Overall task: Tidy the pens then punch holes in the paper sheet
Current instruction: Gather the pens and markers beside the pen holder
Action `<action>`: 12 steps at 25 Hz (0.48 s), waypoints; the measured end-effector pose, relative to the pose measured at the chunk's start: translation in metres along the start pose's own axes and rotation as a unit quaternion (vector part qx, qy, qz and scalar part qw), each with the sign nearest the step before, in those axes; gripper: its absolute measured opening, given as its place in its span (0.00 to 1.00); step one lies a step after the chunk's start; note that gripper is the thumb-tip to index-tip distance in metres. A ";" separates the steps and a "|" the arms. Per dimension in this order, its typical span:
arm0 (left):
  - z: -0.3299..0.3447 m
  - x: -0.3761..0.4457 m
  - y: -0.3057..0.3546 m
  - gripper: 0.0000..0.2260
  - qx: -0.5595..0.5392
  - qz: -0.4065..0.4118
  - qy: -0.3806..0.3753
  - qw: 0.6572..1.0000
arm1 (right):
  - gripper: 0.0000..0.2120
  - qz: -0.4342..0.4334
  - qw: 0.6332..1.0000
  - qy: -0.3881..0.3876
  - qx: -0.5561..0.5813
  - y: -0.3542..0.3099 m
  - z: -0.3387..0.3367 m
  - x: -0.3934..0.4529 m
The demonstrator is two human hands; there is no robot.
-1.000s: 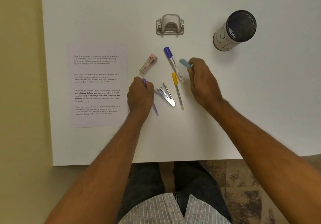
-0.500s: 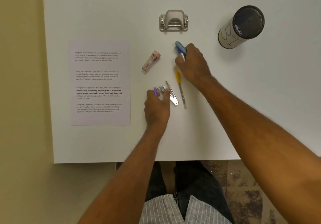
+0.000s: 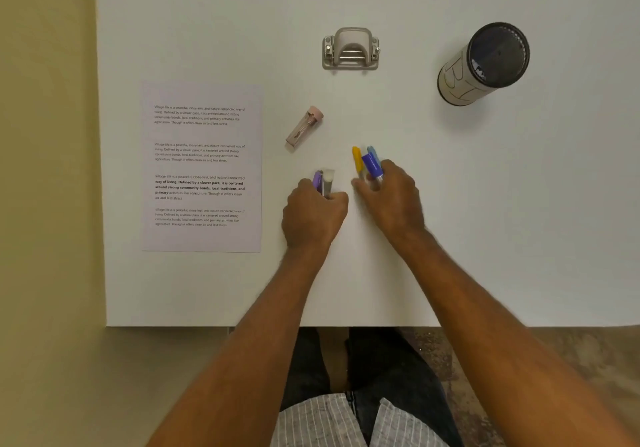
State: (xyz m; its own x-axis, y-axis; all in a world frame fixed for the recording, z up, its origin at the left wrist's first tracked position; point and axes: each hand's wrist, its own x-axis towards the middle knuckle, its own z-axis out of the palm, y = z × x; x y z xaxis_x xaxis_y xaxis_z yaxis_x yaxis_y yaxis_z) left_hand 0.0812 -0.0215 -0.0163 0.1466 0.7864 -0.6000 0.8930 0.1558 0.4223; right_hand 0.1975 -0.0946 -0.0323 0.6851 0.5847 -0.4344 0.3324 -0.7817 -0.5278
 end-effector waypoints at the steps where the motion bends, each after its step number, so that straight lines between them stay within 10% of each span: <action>1: -0.004 0.001 -0.003 0.09 -0.019 0.006 0.000 1.000 | 0.13 -0.002 1.000 0.005 -0.011 -0.001 0.002 0.000; 12: -0.058 0.050 0.027 0.06 -0.052 0.119 0.068 0.989 | 0.04 -0.010 0.999 -0.025 0.024 -0.008 -0.002 -0.003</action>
State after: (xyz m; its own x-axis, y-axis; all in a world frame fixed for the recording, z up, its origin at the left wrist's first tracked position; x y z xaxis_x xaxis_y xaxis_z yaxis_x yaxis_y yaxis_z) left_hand 0.0880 0.0569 0.0047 0.2827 0.8805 -0.3804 0.7901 0.0111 0.6129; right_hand 0.1941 -0.0908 -0.0254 0.6456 0.6105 -0.4588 0.3131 -0.7596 -0.5701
